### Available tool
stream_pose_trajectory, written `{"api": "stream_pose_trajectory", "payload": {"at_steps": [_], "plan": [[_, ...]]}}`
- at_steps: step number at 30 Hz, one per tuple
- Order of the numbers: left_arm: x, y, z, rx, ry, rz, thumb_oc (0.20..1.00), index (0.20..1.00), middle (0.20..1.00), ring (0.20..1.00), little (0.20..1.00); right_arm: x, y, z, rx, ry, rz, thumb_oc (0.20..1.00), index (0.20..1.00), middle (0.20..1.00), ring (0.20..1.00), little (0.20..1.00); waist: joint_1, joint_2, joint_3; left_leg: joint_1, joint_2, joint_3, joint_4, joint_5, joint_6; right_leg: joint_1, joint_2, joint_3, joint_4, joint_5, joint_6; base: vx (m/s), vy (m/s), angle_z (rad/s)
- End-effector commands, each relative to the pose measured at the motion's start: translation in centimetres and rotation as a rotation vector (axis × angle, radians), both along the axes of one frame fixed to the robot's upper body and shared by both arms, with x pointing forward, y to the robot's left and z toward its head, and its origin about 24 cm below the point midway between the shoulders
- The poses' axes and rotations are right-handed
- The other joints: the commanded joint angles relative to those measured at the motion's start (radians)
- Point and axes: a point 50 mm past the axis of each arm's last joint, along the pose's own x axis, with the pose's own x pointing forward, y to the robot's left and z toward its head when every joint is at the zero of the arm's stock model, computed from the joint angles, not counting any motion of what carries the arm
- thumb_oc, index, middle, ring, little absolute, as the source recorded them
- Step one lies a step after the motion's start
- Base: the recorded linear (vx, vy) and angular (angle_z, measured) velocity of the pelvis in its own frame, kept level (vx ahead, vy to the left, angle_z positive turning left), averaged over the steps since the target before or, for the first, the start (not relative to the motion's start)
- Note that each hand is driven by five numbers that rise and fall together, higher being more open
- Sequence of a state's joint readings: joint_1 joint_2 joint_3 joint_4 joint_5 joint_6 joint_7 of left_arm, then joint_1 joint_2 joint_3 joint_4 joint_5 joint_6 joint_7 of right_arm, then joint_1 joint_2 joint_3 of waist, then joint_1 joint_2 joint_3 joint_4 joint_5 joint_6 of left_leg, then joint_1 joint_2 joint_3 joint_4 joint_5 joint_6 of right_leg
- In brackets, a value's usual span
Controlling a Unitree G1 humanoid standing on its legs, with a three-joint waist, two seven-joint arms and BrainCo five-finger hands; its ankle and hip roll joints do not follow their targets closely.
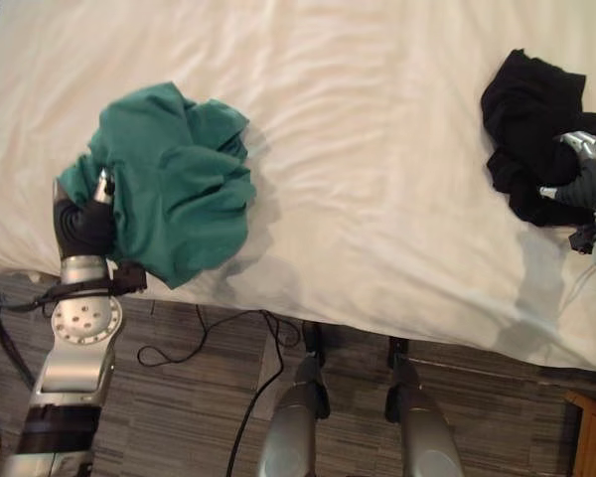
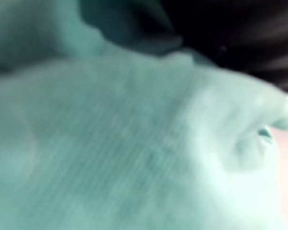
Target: Tidy up the quilt and then pick up the clothes from the bed and put them into the laundry hamper.
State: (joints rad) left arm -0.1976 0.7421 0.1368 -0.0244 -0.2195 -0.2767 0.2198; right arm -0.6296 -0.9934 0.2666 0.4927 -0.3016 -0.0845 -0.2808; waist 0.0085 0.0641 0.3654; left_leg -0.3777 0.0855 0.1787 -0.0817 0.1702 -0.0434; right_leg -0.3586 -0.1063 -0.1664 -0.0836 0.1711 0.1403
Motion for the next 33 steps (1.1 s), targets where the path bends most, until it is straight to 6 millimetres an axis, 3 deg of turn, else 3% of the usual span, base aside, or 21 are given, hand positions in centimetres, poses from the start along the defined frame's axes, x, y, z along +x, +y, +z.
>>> {"api": "stream_pose_trajectory", "payload": {"at_steps": [1, 3, 4, 5, 7, 8, 9, 10, 11, 13, 15, 16, 18, 21, 22, 23, 24, 28, 29, 31, 33], "plan": [[0.2, -3.0, 2.7, 0.054, -0.174, -0.085, 0.2, 0.2, 0.2, 0.2, 0.2, 0.8, 1.1, -0.8, -0.003, 0.07, 0.046, 0.2, 0.2, 0.2, 0.2, 0.2, -0.024, -0.011, -0.047, 0.077, 0.081, 0.085, -0.006, -0.052, -0.136, 0.04, -0.047, 0.048, -0.004, -0.114, 0.036, 0.07, 0.017, 0.09], [0.9, -5.9, 2.1, 0.076, -0.154, -0.161, 0.2, 0.2, 0.2, 0.2, 0.2, 0.5, 2.5, -5.7, 0.07, 0.189, 0.09, 0.2, 0.2, 0.2, 0.2, 0.2, -0.045, -0.043, -0.066, 0.128, 0.084, 0.087, -0.006, -0.069, -0.129, 0.089, -0.039, 0.044, -0.004, -0.12, 0.033, 0.06, 0.038, 0.1], [0.9, -6.0, 2.1, 0.077, -0.153, -0.162, 0.2, 0.2, 0.2, 0.2, 0.2, 0.4, 2.5, -5.7, 0.071, 0.19, 0.088, 0.2, 0.2, 0.2, 0.2, 0.2, -0.043, -0.044, -0.065, 0.127, 0.084, 0.087, -0.006, -0.064, -0.128, 0.088, -0.039, 0.044, -0.004, -0.116, 0.032, 0.1, 0.086, 0.11], [2.2, -4.8, -2.4, 0.057, 0.032, -0.067, 0.2, 0.2, 0.2, 0.2, 0.2, -0.8, 3.5, -9.5, 0.151, 0.274, 0.116, 0.2, 0.2, 0.2, 0.2, 0.2, -0.061, -0.069, -0.084, 0.183, 0.082, 0.094, -0.006, -0.092, -0.12, 0.13, -0.037, 0.046, -0.004, -0.12, 0.033, 0.11, 0.106, 0.01], [2.3, -4.6, -3.2, 0.069, 0.068, -0.054, 0.2, 0.2, 0.2, 0.2, 0.2, -1.9, 3.5, -11.4, 0.188, 0.313, 0.11, 0.2, 0.2, 0.2, 0.2, 0.2, -0.063, -0.079, -0.093, 0.204, 0.079, 0.097, -0.006, -0.095, -0.114, 0.149, -0.039, 0.048, -0.004, -0.117, 0.033, 0.11, 0.129, -0.21], [1.9, -3.5, -5.2, 0.171, 0.153, 0.035, 0.2, 0.2, 0.2, 0.2, 0.2, -4.5, 4.3, -15.5, 0.326, 0.397, 0.127, 0.2, 0.2, 0.2, 0.2, 0.2, -0.087, -0.097, -0.117, 0.254, 0.074, 0.102, -0.006, -0.116, -0.104, 0.191, -0.043, 0.051, -0.004, -0.123, 0.041, 0.06, 0.108, -0.38], [1.9, -3.6, -5.2, 0.173, 0.154, 0.034, 0.2, 0.2, 0.2, 0.2, 0.2, -4.6, 4.3, -15.5, 0.328, 0.399, 0.126, 0.2, 0.2, 0.2, 0.2, 0.2, -0.085, -0.099, -0.119, 0.252, 0.073, 0.103, -0.006, -0.111, -0.103, 0.189, -0.044, 0.052, -0.004, -0.12, 0.04, 0.12, 0.211, -0.34], [0.8, -3.4, -8.0, 0.097, 0.258, 0.022, 0.2, 0.2, 0.2, 0.2, 0.2, -7.6, 5.0, -19.0, 0.463, 0.486, 0.12, 0.2, 0.2, 0.2, 0.2, 0.2, -0.106, -0.114, -0.137, 0.294, 0.068, 0.103, -0.006, -0.131, -0.093, 0.226, -0.047, 0.055, -0.004, -0.123, 0.045, 0.02, 0.099, -0.18], [0.8, -3.4, -8.1, 0.098, 0.26, 0.02, 0.2, 0.2, 0.2, 0.2, 0.2, -7.7, 5.0, -19.0, 0.464, 0.488, 0.119, 0.2, 0.2, 0.2, 0.2, 0.2, -0.104, -0.115, -0.138, 0.292, 0.067, 0.103, -0.006, -0.127, -0.092, 0.224, -0.048, 0.055, -0.004, -0.119, 0.045, 0.04, 0.161, -0.13], [-0.8, -3.2, -11.3, 0.029, 0.387, 0.011, 0.2, 0.2, 0.2, 0.2, 0.2, -12.2, 5.3, -22.5, 0.677, 0.581, 0.074, 0.2, 0.2, 0.2, 0.2, 0.2, -0.142, -0.135, -0.168, 0.345, 0.062, 0.112, -0.006, -0.149, -0.075, 0.268, -0.05, 0.064, -0.004, -0.119, 0.052, 0.03, 0.158, -0.2], [-1.1, -3.4, -12.1, 0.009, 0.42, 0.002, 0.2, 0.2, 0.2, 0.2, 0.2, -13.6, 5.4, -23.1, 0.754, 0.595, 0.064, 0.2, 0.2, 0.2, 0.2, 0.2, -0.154, -0.141, -0.179, 0.361, 0.059, 0.119, -0.006, -0.152, -0.071, 0.279, -0.05, 0.068, -0.002, -0.114, 0.053, 0.02, 0.15, -0.22], [-2.1, -3.5, -13.4, -0.018, 0.473, -0.009, 0.2, 0.2, 0.2, 0.2, 0.2, -15.8, 5.4, -23.9, 0.93, 0.576, 0.027, 0.2, 0.2, 0.2, 0.2, 0.2, -0.182, -0.145, -0.19, 0.395, 0.059, 0.128, -0.006, -0.166, -0.064, 0.298, -0.047, 0.076, 0.033, -0.128, 0.057, 0.01, 0.152, -0.28], [-2.9, -3.7, -14.2, -0.047, 0.5, -0.02, 0.2, 0.2, 0.2, 0.2, 0.2, -17.2, 5.9, -24.1, 1.094, 0.524, 0.023, 0.2, 0.2, 0.2, 0.2, 0.2, -0.204, -0.144, -0.198, 0.42, 0.056, 0.129, -0.006, -0.176, -0.057, 0.302, -0.044, 0.09, 0.079, -0.139, 0.062, 0.0, 0.171, -0.16], [-3.5, -4.2, -14.9, -0.131, 0.51, -0.044, 0.2, 0.2, 0.2, 0.2, 0.2, -17.7, 6.9, -24.4, 1.224, 0.476, 0.033, 0.2, 0.2, 0.2, 0.2, 0.2, -0.217, -0.133, -0.199, 0.43, 0.048, 0.12, -0.006, -0.178, -0.047, 0.295, -0.033, 0.123, 0.129, -0.153, 0.064, -0.02, 0.126, -0.04], [-4.1, -5.2, -15.9, -0.259, 0.522, -0.075, 0.2, 0.2, 0.2, 0.2, 0.2, -17.4, 8.3, -24.6, 1.372, 0.416, 0.059, 0.2, 0.2, 0.2, 0.2, 0.2, -0.237, -0.124, -0.197, 0.422, 0.038, 0.085, -0.006, -0.177, -0.04, 0.296, 0.037, 0.237, 0.176, -0.186, 0.047, -0.03, 0.067, -0.06], [-4.1, -5.2, -15.9, -0.259, 0.521, -0.075, 0.2, 0.2, 0.2, 0.2, 0.2, -17.3, 8.3, -24.6, 1.372, 0.416, 0.06, 0.2, 0.2, 0.2, 0.2, 0.2, -0.237, -0.123, -0.199, 0.418, 0.039, 0.086, -0.006, -0.175, -0.041, 0.292, 0.039, 0.237, 0.177, -0.184, 0.046, -0.09, 0.185, 0.19], [-6.1, -4.5, -19.4, -0.351, 0.661, -0.078, 0.2, 0.2, 0.2, 0.2, 0.2, -15.7, 9.2, -24.2, 1.387, 0.35, 0.085, 0.2, 0.2, 0.2, 0.2, 0.2, -0.193, -0.106, -0.183, 0.407, 0.016, 0.028, -0.006, -0.169, -0.025, 0.315, 0.068, 0.296, 0.151, -0.22, 0.02, -0.07, 0.11, 0.48], [-5.5, -5.5, -20.2, -0.487, 0.653, -0.092, 0.2, 0.2, 0.2, 0.2, 0.2, -12.4, 12.9, -22.6, 1.312, 0.389, 0.28, 0.2, 0.2, 0.2, 0.2, 0.2, -0.111, -0.093, -0.185, 0.394, -0.011, -0.049, -0.006, -0.162, -0.008, 0.371, 0.071, 0.277, 0.083, -0.231, -0.013, -0.01, 0.019, 0.7], [-5.4, -6.0, -20.0, -0.51, 0.639, -0.113, 0.2, 0.2, 0.2, 0.2, 0.2, -11.2, 14.1, -21.4, 1.227, 0.387, 0.353, 0.2, 0.2, 0.2, 0.2, 0.2, -0.056, -0.09, -0.178, 0.382, -0.023, -0.093, -0.006, -0.156, -0.002, 0.389, 0.062, 0.236, 0.052, -0.231, -0.015, -0.02, -0.015, 0.62], [-5.1, -6.2, -19.7, -0.522, 0.62, -0.116, 0.2, 0.2, 0.2, 0.2, 0.2, -10.4, 14.4, -20.6, 1.172, 0.37, 0.389, 0.2, 0.2, 0.2, 0.2, 0.2, -0.022, -0.09, -0.165, 0.358, -0.03, -0.128, -0.006, -0.145, -0.008, 0.397, 0.055, 0.193, 0.028, -0.228, -0.015, -0.11, -0.015, 0.84], [-4.6, -6.8, -19.5, -0.532, 0.6, -0.123, 0.2, 0.2, 0.2, 0.2, 0.2, -10.1, 13.2, -19.8, 1.097, 0.323, 0.353, 0.2, 0.2, 0.2, 0.2, 0.2, 0.04, -0.086, -0.152, 0.296, -0.032, -0.155, -0.006, -0.12, -0.039, 0.404, 0.023, 0.026, -0.004, -0.236, -0.001, -0.15, 0.017, 1.46]]}}
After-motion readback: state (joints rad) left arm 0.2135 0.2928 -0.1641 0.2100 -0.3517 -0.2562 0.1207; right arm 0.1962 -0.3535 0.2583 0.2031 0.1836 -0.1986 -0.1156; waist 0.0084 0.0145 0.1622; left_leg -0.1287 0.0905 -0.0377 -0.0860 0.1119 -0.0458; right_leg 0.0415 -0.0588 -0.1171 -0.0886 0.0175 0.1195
